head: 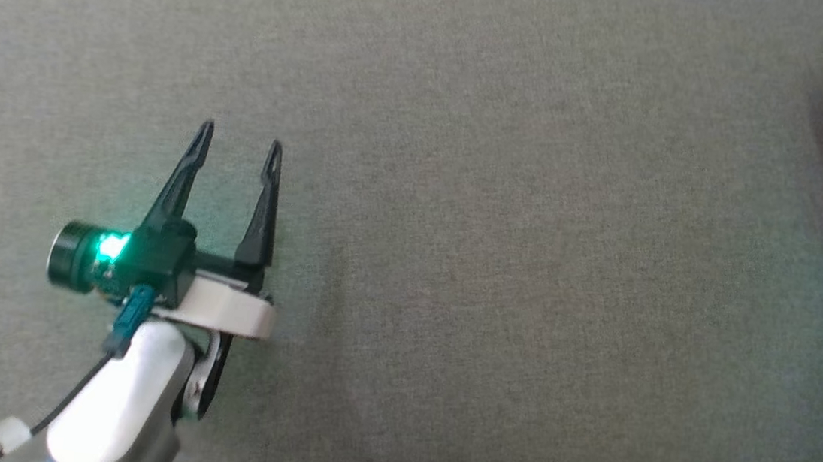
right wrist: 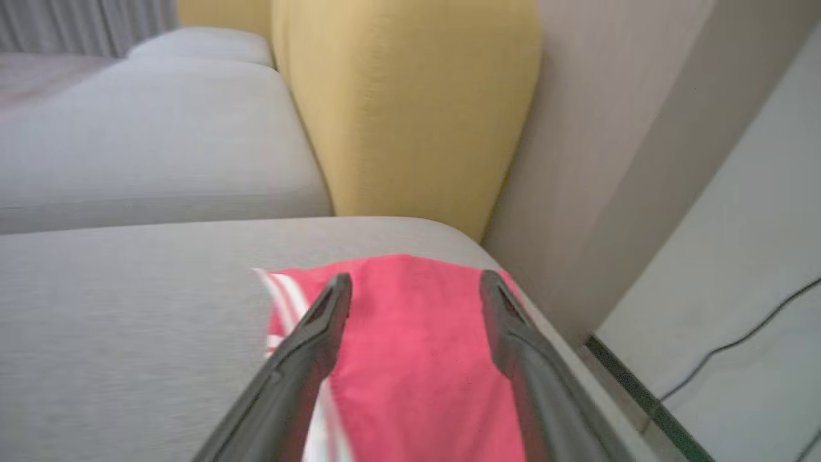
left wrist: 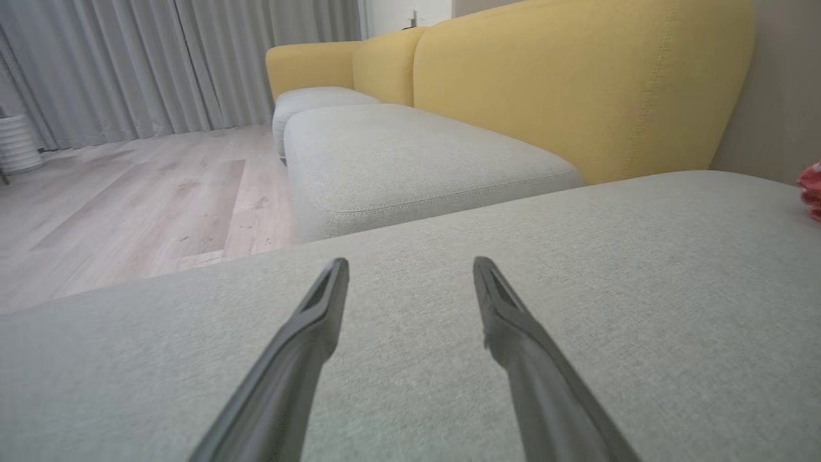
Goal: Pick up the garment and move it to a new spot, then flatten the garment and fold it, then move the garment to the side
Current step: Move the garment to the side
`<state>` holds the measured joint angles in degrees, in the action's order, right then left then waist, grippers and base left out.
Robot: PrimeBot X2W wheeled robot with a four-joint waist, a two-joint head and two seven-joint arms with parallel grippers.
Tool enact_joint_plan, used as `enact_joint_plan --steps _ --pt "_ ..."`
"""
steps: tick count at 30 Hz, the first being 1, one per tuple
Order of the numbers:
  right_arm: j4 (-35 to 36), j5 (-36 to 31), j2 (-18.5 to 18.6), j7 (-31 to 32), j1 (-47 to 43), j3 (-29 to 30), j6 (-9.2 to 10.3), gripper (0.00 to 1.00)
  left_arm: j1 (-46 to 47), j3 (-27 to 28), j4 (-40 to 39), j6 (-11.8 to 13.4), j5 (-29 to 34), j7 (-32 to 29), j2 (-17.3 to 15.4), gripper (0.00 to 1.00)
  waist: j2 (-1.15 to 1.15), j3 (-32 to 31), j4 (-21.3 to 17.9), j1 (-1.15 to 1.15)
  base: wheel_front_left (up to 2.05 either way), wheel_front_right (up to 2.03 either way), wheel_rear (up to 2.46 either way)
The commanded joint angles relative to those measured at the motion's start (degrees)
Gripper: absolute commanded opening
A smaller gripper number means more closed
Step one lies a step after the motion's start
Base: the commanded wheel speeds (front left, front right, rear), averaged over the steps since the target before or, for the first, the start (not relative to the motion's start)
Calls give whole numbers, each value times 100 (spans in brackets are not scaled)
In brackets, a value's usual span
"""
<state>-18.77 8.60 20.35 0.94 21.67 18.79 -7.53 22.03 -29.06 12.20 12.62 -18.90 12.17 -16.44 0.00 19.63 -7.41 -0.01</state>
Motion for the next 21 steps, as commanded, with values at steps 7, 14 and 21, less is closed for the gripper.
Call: enact_joint_plan --steps 7,14,21 --pt "1907 120 -1157 185 -969 -731 4 100 -215 390 -116 115 -188 -19 -308 100 0 -405 353 1 0 0 0" --pt "2439 313 -1606 197 -1461 -1517 4 100 -583 683 -207 313 -401 -33 -493 100 0 -683 693 1 0 0 0" --pt "2633 273 -1709 332 -1778 -1878 4 100 -1072 904 -411 479 -588 -101 -684 100 0 -976 855 1 0 0 0"
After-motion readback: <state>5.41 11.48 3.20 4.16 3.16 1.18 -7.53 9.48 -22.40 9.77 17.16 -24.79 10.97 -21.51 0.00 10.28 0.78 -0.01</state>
